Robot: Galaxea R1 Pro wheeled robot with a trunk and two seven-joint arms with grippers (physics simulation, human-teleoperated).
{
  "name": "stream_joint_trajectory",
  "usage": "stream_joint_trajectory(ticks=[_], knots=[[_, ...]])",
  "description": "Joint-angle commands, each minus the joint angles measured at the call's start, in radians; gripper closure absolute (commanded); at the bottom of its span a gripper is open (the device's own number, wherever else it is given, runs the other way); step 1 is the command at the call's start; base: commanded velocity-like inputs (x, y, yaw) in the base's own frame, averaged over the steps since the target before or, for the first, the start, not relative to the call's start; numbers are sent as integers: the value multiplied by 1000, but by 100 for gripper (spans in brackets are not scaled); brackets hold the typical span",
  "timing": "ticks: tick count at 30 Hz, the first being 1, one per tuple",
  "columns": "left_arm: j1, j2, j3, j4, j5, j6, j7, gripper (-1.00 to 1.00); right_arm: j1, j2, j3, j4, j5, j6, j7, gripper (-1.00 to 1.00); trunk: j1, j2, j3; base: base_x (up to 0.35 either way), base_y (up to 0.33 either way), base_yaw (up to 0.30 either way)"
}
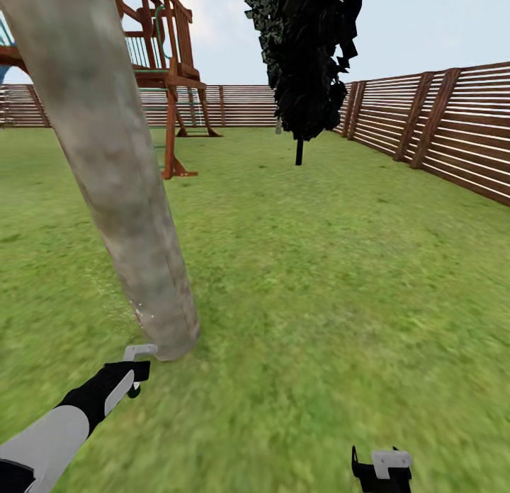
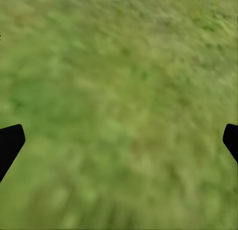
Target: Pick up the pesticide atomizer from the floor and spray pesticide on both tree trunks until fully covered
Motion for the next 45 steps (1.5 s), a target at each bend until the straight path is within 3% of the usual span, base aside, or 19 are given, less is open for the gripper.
stream_joint_trajectory(ticks=[1,12,24,39,42,45], knots=[[0,0,0,0,-1,0,0,100,0,0,0,0,0,0,0,-100,0,0,0,0,-273,274],[0,0,0,1,0,-1,0,100,0,0,0,0,0,0,0,-100,0,0,0,210,-174,25],[1,-5,0,8,3,-10,0,100,0,1,1,0,2,0,0,-100,0,0,0,0,-6,245],[1,-6,1,8,3,-12,1,100,0,0,0,0,1,0,0,-100,0,0,0,83,-175,21],[-4,-8,-1,-25,8,-6,-16,100,0,0,0,0,0,0,0,-100,0,0,0,4,-2,181],[-16,1,1,-128,11,23,-58,100,0,-2,-2,0,0,0,0,-100,0,0,0,0,0,15]])
